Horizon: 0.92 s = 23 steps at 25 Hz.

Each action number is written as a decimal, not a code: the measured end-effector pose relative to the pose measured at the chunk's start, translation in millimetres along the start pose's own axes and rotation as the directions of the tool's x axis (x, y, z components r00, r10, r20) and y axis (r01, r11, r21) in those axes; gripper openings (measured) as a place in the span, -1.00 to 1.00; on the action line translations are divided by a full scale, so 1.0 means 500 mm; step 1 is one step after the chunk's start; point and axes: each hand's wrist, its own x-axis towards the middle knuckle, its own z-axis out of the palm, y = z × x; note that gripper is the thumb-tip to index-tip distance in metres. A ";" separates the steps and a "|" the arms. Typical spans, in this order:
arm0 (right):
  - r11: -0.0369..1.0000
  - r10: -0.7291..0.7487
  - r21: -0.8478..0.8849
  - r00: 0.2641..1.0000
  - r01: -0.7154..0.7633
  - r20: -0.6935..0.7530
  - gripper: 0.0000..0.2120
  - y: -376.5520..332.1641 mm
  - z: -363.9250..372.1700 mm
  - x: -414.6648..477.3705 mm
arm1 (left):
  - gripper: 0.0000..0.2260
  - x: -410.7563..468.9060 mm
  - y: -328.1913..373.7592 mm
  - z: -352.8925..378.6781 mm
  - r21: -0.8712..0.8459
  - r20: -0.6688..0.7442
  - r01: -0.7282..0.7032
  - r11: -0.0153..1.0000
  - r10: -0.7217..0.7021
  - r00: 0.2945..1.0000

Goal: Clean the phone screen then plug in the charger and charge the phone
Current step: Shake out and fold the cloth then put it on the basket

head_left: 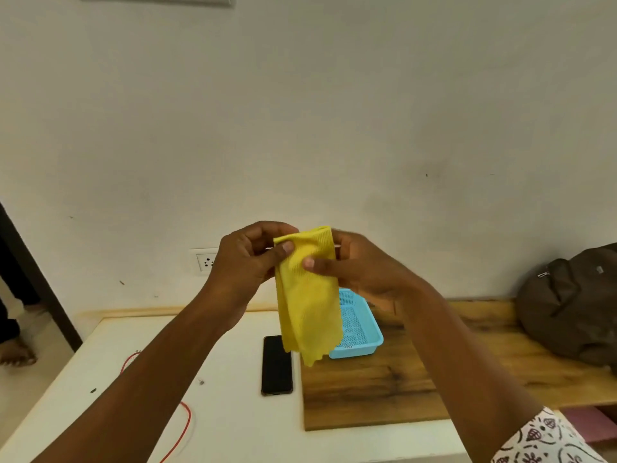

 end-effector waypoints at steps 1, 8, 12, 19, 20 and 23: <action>1.000 -0.005 -0.006 1.000 0.005 0.001 -0.72 0.015 0.001 0.001 | -0.83 0.003 -0.007 0.003 -0.063 0.006 0.028 0.998 -0.028 1.000; 0.980 0.090 0.180 0.995 -0.082 -0.041 -0.68 0.106 -0.017 0.021 | -0.83 0.047 -0.086 0.034 -0.121 0.002 0.167 0.978 -0.168 0.986; 0.913 0.258 0.327 0.966 -0.243 0.000 -0.48 0.225 -0.009 0.013 | -0.87 0.089 -0.165 0.070 -0.237 -0.066 0.287 0.928 -0.311 0.948; 0.851 0.465 0.372 0.861 -0.370 -0.207 -0.52 0.417 -0.051 0.005 | -0.79 0.098 -0.358 0.132 -0.319 0.116 0.712 0.625 -0.720 0.684; 0.842 0.492 0.367 0.842 -0.396 -0.222 -0.52 0.449 -0.062 0.005 | -0.77 0.092 -0.392 0.149 -0.255 0.179 0.776 0.577 -0.760 0.624; 0.809 0.574 0.316 0.781 -0.495 -0.247 -0.50 0.523 -0.090 0.008 | -0.57 0.089 -0.485 0.197 -0.131 0.191 0.829 0.544 -0.807 0.559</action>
